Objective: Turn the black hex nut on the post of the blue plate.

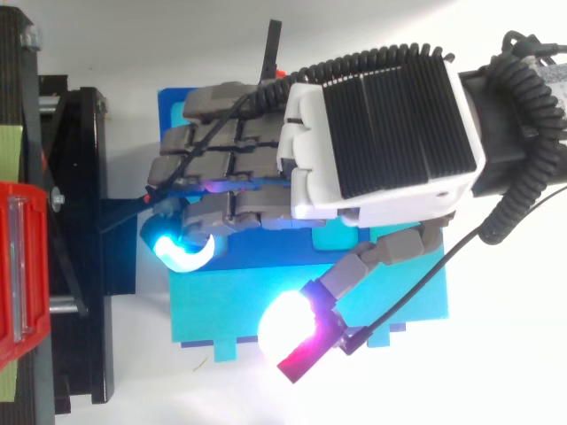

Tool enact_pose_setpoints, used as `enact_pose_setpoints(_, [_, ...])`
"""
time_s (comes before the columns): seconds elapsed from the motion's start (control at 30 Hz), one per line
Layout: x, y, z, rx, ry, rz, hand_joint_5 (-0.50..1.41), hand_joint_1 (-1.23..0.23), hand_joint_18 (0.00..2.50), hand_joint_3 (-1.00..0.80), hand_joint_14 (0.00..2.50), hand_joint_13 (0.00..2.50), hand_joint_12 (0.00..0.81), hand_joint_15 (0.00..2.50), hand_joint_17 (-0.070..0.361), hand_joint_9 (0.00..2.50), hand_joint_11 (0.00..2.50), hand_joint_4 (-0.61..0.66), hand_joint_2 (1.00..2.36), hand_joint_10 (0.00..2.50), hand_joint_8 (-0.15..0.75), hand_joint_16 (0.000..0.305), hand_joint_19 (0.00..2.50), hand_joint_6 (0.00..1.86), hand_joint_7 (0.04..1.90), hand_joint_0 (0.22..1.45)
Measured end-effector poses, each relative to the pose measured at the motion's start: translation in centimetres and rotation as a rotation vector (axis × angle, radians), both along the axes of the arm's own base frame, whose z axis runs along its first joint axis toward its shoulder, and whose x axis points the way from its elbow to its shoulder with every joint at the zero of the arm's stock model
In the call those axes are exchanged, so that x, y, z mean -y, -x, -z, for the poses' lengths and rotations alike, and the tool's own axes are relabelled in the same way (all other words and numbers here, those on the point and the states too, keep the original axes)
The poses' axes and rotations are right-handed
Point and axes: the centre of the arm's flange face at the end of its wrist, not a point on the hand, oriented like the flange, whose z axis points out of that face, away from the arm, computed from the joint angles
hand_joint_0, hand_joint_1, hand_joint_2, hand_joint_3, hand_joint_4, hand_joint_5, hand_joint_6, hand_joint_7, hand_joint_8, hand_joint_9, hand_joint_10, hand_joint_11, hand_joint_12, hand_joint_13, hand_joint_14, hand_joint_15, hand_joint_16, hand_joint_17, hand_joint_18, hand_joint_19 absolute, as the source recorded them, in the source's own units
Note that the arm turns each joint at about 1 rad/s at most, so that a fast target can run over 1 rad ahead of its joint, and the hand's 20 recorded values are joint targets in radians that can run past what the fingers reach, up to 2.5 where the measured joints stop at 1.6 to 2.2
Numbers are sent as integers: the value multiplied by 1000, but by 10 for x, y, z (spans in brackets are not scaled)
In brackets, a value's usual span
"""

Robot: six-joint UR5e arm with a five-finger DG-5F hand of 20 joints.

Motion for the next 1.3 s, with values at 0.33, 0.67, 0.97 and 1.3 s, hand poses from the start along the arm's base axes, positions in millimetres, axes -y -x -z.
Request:
enact_pose_setpoints(0.33, [10, 9, 15, -48, 35, 10, -206, -373, 232, -500, 0, 306, 370, 57, 123, 342, 0, 143, 1000, 0, 260, 55, 159, 502, 733, 482])
enact_pose_setpoints(0.67, [19, 12, 21, -45, 44, 18, -207, -372, 233, -500, 2, 306, 368, 57, 123, 343, 0, 140, 1000, 0, 260, 55, 160, 502, 734, 482])
enact_pose_setpoints(0.97, [24, 13, 21, -44, 47, 22, -207, -373, 233, -500, 1, 308, 368, 58, 123, 342, 0, 141, 1000, 0, 260, 54, 166, 502, 732, 482])
enact_pose_setpoints(1.3, [37, 15, 20, -39, 71, 25, -207, -373, 230, -500, 2, 306, 367, 57, 122, 341, 0, 137, 1000, 0, 259, 54, 166, 502, 731, 483])
